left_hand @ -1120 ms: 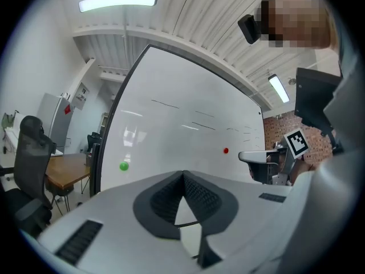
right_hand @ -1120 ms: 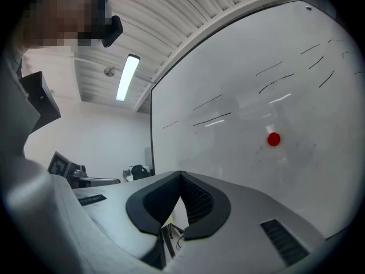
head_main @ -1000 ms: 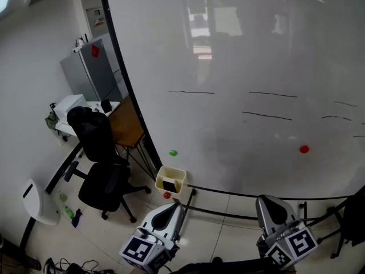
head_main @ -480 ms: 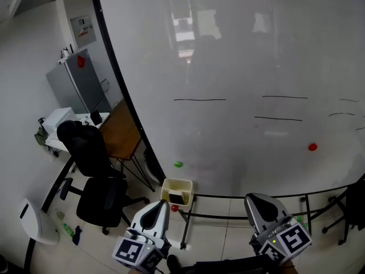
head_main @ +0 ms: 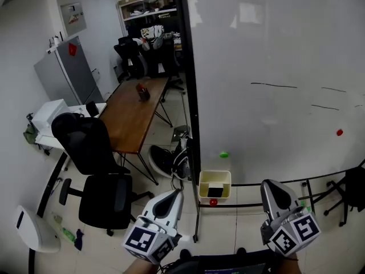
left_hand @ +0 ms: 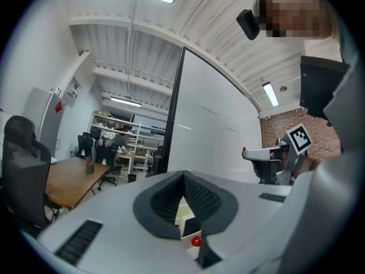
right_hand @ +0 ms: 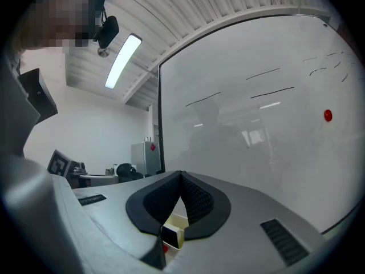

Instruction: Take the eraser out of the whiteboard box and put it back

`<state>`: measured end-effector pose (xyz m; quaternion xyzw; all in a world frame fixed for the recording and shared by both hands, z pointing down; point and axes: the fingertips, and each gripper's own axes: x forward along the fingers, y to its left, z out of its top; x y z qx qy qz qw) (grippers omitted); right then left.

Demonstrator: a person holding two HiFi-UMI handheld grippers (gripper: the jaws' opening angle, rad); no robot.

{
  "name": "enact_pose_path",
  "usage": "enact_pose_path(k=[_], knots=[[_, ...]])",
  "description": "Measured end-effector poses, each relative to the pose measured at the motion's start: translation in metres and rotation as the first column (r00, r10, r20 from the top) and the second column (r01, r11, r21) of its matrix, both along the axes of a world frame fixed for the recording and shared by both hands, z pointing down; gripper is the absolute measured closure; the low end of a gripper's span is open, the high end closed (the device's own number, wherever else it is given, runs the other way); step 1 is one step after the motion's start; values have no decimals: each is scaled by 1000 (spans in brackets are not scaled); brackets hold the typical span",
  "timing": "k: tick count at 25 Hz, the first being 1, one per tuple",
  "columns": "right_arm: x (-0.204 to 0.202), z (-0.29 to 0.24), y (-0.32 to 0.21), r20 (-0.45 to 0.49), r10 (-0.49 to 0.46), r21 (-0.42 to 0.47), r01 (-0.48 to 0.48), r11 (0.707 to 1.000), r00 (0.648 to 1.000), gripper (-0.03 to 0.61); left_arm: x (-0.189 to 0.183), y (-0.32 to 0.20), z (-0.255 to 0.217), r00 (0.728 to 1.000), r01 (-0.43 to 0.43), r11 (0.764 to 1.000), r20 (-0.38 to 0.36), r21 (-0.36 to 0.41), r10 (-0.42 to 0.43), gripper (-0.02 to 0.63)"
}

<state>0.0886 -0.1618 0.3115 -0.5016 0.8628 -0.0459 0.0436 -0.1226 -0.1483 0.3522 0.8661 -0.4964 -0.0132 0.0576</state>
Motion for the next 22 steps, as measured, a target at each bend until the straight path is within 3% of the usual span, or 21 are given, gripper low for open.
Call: enact_pose_path(k=[6,16,19,22], knots=[[-36,1,-5,-21,21,-13,-22,1000,1000,557,-28,-11,3,999,-30,999,-27,-9,30,584],[-38,-11,-10,-35,-17,3,17,1000,999,554,-25,-11,-3,999,13,1000,-50,-13,-13,584],[-50,-7,-13,-38,-43,-15,43,999,998,489,-29,-10,-4,999,20,1000,-50,-5,-21,584],[-64,1,-20,-51,-58,-33,56,998,997,479,-36,-14,-1,998,32,999,-47,0,-32,584]])
